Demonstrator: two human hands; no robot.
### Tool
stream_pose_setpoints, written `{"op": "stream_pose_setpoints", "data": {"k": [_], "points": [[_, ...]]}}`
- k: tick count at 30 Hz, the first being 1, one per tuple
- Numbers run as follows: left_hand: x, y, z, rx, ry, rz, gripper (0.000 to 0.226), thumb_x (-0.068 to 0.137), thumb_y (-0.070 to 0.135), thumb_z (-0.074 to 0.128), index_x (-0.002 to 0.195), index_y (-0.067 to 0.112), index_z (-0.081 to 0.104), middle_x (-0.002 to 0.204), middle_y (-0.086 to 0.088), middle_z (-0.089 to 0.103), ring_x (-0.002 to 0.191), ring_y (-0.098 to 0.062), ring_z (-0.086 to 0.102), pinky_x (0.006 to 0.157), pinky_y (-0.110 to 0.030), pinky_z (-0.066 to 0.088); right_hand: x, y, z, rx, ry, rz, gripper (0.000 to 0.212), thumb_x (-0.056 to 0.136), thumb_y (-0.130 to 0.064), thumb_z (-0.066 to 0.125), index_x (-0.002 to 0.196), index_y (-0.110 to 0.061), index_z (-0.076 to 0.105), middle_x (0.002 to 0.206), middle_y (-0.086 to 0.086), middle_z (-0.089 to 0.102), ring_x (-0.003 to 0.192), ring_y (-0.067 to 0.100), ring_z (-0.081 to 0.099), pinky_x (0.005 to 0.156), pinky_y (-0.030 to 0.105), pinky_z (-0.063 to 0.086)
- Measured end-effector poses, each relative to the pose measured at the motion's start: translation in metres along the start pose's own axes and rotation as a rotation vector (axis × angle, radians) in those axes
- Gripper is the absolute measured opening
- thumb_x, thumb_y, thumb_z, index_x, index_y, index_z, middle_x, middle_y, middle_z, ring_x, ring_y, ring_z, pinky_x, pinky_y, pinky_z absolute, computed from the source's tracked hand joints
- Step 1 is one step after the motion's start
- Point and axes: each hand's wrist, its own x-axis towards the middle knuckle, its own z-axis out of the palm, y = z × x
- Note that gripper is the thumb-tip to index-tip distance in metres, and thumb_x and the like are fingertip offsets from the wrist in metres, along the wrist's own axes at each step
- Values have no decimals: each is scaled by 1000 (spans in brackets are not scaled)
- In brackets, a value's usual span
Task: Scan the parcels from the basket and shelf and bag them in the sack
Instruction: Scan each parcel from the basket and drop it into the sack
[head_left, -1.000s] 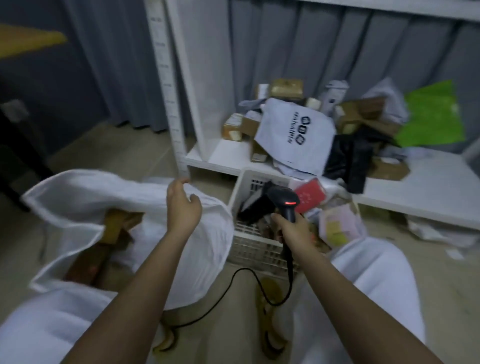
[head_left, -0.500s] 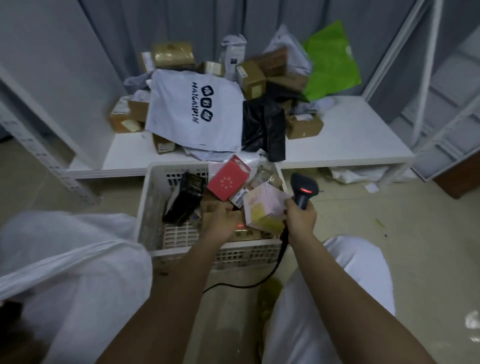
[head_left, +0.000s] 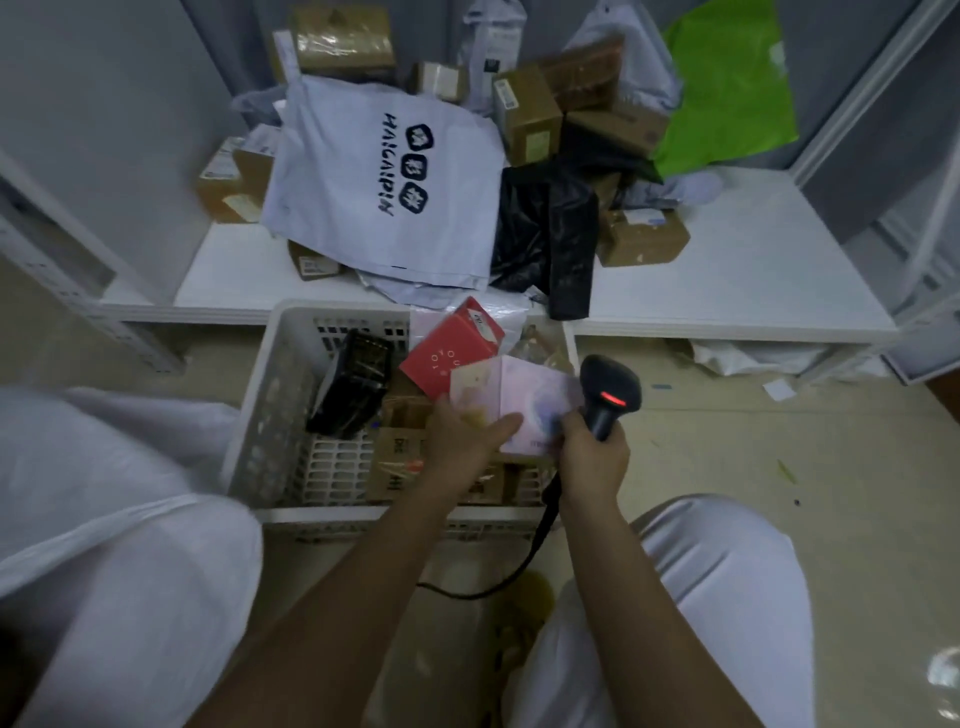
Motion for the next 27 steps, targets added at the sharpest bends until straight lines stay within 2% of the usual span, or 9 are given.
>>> {"op": "stream_pose_setpoints", "data": {"k": [4, 7, 11, 14, 16, 19, 22, 25, 27], "points": [[-22, 8, -71, -15, 114, 110, 108, 50, 53, 85, 141, 23, 35, 138, 0, 44, 120, -16, 51, 94, -42, 52, -27, -16, 17, 97, -207, 1, 9, 85, -7, 65, 89, -15, 62, 79, 7, 67, 72, 21, 63, 68, 34, 51], [-52, 9, -119, 148, 189, 258, 106, 60, 41, 89, 144, 20, 27, 141, -3, 36, 126, -15, 40, 100, -35, 42, -57, -14, 34, 187, -396, 108, 14, 88, -17, 68, 100, -12, 66, 86, 8, 71, 73, 22, 68, 71, 37, 56], [-95, 3, -167, 442, 259, 474, 111, 58, 47, 83, 145, 24, 19, 142, -2, 26, 132, -21, 24, 104, -40, 34, -107, -12, 60, 170, -574, 248, 48, 76, -47, 77, 110, -14, 70, 98, 8, 75, 87, 27, 70, 83, 47, 56], [-124, -3, -199, 528, 315, 585, 102, 64, 30, 83, 145, 25, 21, 143, -5, 19, 132, -22, 19, 102, -36, 31, -151, -12, 74, 222, -708, 264, 55, 75, -43, 79, 118, -12, 66, 106, 10, 74, 99, 29, 70, 93, 48, 53], [-143, -6, -222, 590, 326, 666, 97, 67, 31, 83, 142, 30, 22, 147, -4, 16, 135, -25, 17, 103, -34, 29, -179, -12, 79, 226, -757, 223, 61, 69, -35, 85, 121, -8, 64, 103, 12, 73, 92, 29, 71, 89, 47, 55], [-170, -5, -254, 379, 306, 655, 61, 74, 43, 76, 124, 39, 41, 132, 11, 32, 127, -12, 30, 100, -25, 33, -211, -13, 81, 155, -787, 150, 44, 76, -21, 82, 114, -4, 66, 83, 5, 69, 65, 16, 64, 72, 38, 53], [-192, 4, -279, -35, 461, 596, 11, 94, 37, 57, 102, 30, 54, 107, 10, 54, 103, -4, 51, 82, -15, 42, -234, -13, 82, 103, -868, 93, 20, 83, -13, 75, 100, -12, 66, 81, 1, 67, 61, 11, 61, 64, 28, 51], [-200, 5, -298, -115, 570, 483, 18, 93, 26, 62, 107, 25, 51, 114, 2, 48, 101, -10, 51, 71, -8, 44, -254, -12, 84, 86, -946, 47, 24, 83, -4, 72, 104, -12, 64, 90, 2, 69, 70, 12, 65, 54, 21, 49], [-205, 5, -308, -170, 554, 351, 46, 85, 30, 72, 122, 28, 45, 130, 3, 35, 111, -8, 47, 80, -16, 46, -262, -12, 87, 69, -958, 30, 24, 83, -2, 72, 103, -13, 65, 96, 3, 70, 78, 15, 66, 59, 23, 49]]}}
